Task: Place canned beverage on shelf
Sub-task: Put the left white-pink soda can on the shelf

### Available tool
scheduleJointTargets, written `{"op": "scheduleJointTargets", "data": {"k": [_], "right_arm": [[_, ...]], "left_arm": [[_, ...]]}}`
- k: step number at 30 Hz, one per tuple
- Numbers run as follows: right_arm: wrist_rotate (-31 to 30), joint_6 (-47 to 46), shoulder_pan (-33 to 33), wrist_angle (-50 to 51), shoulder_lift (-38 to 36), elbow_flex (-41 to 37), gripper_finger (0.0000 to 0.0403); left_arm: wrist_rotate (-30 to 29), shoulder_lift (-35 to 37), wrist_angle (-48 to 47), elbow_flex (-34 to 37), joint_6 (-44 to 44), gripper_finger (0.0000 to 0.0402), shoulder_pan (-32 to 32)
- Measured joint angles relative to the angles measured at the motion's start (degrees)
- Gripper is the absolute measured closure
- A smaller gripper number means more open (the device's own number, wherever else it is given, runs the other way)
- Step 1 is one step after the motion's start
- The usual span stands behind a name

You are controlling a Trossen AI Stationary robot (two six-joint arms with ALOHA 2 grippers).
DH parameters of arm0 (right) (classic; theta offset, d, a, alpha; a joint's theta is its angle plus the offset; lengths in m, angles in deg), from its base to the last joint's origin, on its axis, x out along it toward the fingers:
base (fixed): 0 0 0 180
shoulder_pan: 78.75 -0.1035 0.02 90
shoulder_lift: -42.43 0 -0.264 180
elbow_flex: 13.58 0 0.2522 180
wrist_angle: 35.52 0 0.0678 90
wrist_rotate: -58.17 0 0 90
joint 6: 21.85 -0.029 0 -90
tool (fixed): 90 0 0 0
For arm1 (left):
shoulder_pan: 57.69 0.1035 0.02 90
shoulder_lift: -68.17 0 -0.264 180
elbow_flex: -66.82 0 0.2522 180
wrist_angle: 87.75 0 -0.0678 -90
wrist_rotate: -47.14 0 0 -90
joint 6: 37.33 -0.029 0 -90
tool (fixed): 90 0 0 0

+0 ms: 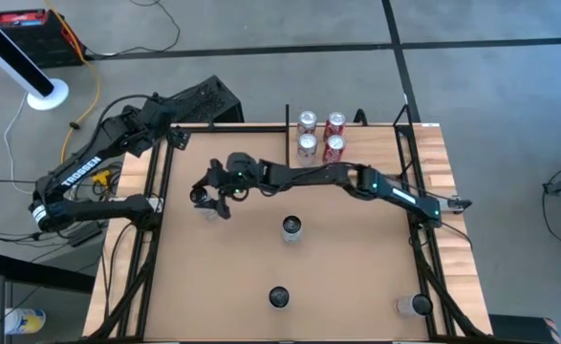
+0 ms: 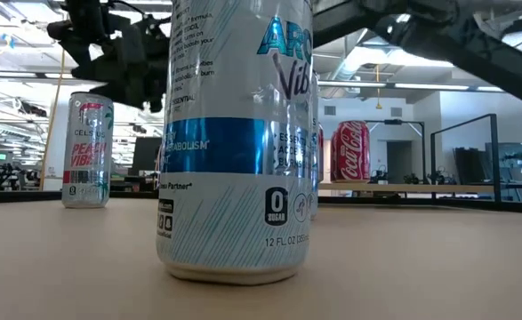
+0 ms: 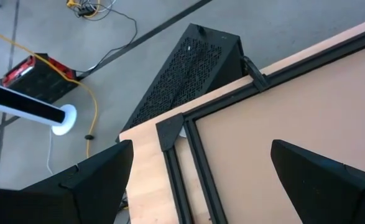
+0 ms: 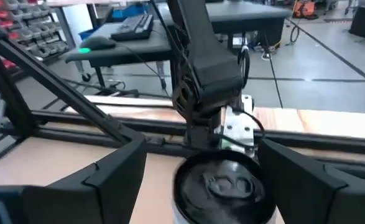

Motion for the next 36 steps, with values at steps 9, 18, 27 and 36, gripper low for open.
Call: {"op": "scheduleJointTargets", "data": {"k": [9,18,27,36], "right_arm": [[-4.44,4.50,-0.13,0.78,0.26,0.84,0.0039],[-4.55,5.56,-0.11,1.50,0.26,0.84,0.0028],[-4.81,6.54,-0.02,3.85,0.21,0.84,0.0028],[-4.52,8.65,0.01,6.25,0.21,0.84,0.0028]], "left_arm": [[-0.01,0.00,0.04,0.00,-0.48,0.0035,0.00],[-0.04,0.00,0.16,0.00,-0.46,0.0035,0.00],[1.38,0.00,0.59,0.00,-0.08,0.0035,0.00],[1.30,0.00,0.56,0.00,-0.54,0.0035,0.00]]}}
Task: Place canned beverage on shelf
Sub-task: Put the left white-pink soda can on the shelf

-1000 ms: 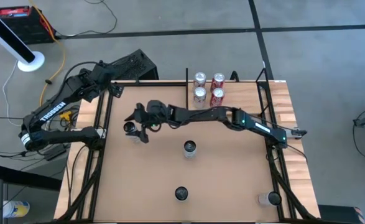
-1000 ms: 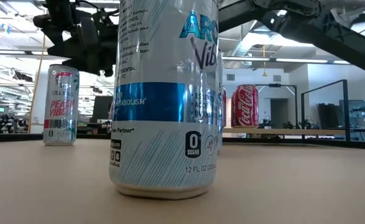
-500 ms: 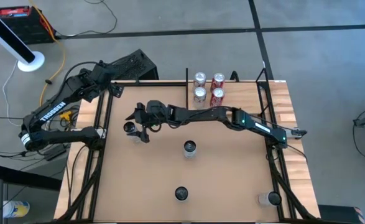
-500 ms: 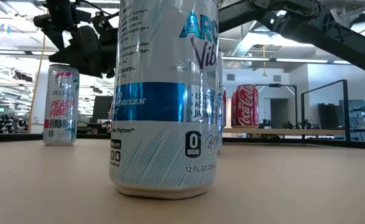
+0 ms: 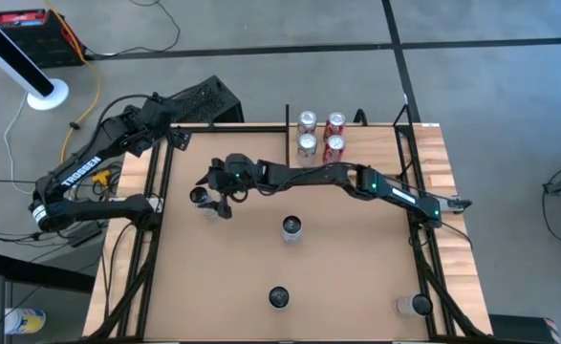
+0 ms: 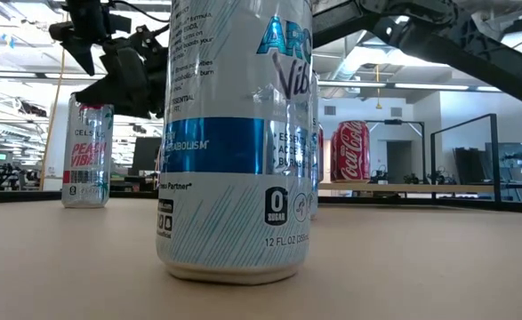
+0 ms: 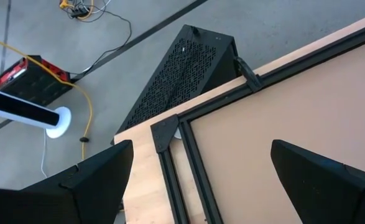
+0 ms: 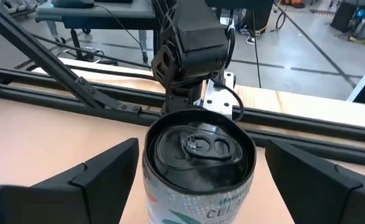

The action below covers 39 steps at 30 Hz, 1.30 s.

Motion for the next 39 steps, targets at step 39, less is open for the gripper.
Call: {"op": "scheduleJointTargets", "data": {"k": [39], "right_arm": [[-0.03,2.47,3.04,16.21,-14.71,-0.11,0.0129]], "left_arm": [[0.28,-0.02,-0.20,0.00,-0.26,0.0035,-0.02]]}}
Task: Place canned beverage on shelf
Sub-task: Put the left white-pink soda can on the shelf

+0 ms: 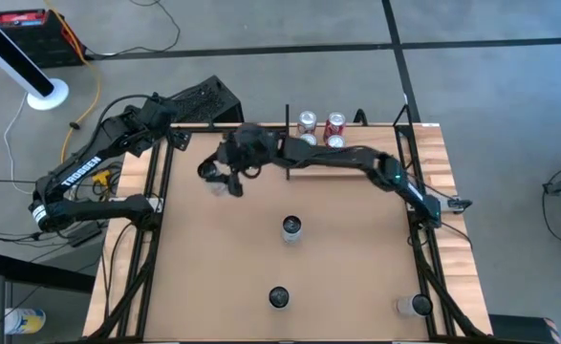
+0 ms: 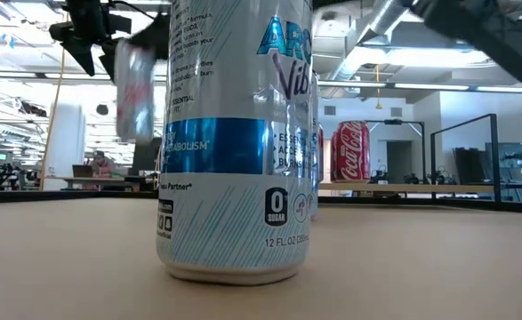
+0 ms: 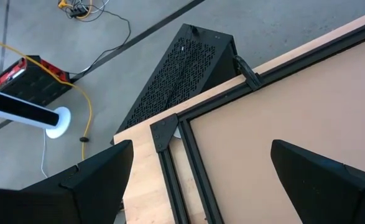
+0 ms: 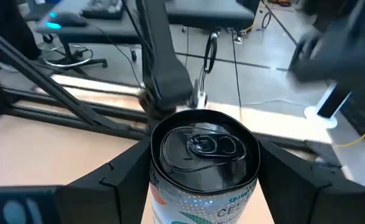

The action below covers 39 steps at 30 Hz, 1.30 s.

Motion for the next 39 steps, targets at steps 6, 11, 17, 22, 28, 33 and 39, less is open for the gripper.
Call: {"op": "scheduleJointTargets", "data": {"k": [6,11,17,22,28,33,39], "right_arm": [[0.20,1.93,1.86,12.33,-8.76,0.04,0.0129],[-0.12,3.14,5.02,21.16,-17.47,0.02,0.0129],[0.03,3.12,10.01,33.92,-28.44,0.05,0.0129],[-0.04,3.09,16.02,41.13,-38.92,0.12,0.0129],[-0.01,6.38,25.07,51.99,-47.24,-1.13,0.0129],[0.58,8.74,33.62,54.03,-54.80,-12.25,0.0129],[7.63,9.60,43.51,38.45,-65.74,-39.33,0.0129]], "left_arm": [[0.02,0.00,0.02,0.00,0.00,0.0036,0.00],[0.04,0.00,0.00,0.02,-0.02,0.0035,0.00],[0.04,0.00,0.00,0.01,-0.02,0.0035,0.00],[0.04,0.01,0.00,0.01,-0.02,0.0035,0.00],[0.04,0.00,0.00,0.02,-0.02,0.0035,0.00],[0.04,0.00,0.00,0.01,-0.02,0.0036,0.00],[0.04,0.00,0.00,0.02,-0.02,0.0035,0.00]]}}
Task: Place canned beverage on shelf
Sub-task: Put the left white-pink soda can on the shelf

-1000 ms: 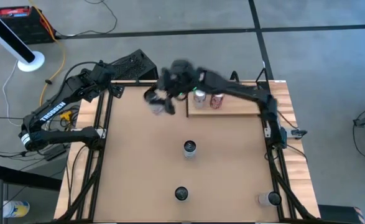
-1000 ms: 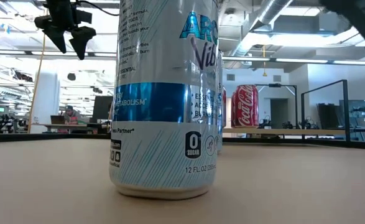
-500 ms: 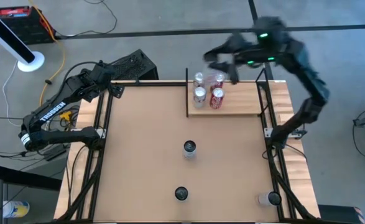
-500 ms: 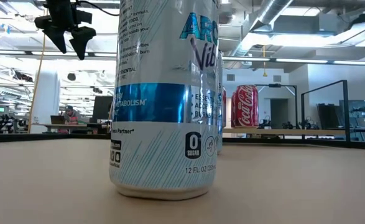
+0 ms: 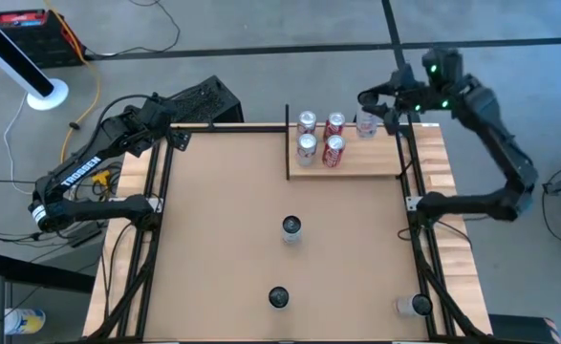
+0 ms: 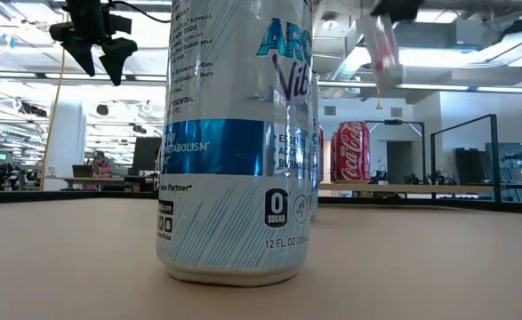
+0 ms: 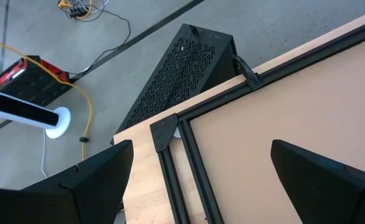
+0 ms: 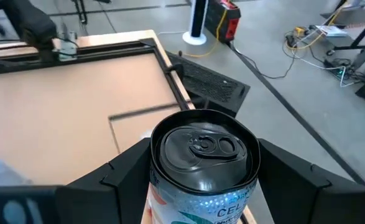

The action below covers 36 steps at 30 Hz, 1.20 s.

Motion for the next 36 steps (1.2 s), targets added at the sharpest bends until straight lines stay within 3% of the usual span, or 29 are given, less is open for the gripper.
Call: {"op": "scheduleJointTargets", "data": {"k": [6,13,26,36], "right_arm": [[2.46,-3.76,8.39,-20.13,-7.75,-24.64,0.0129],[3.16,-11.52,12.16,-41.97,-7.85,-39.66,0.0129],[4.76,-4.75,14.87,-44.33,3.15,-40.40,0.0129],[4.65,-3.24,15.20,-47.68,6.41,-40.36,0.0129]], "left_arm": [[-0.01,0.00,0.00,0.00,0.00,0.0035,0.00],[-0.01,0.00,0.00,0.00,0.00,0.0035,0.00],[-0.01,0.00,0.00,0.00,0.00,0.0035,0.02],[-0.01,0.01,0.00,0.00,0.00,0.0035,0.00]]}}
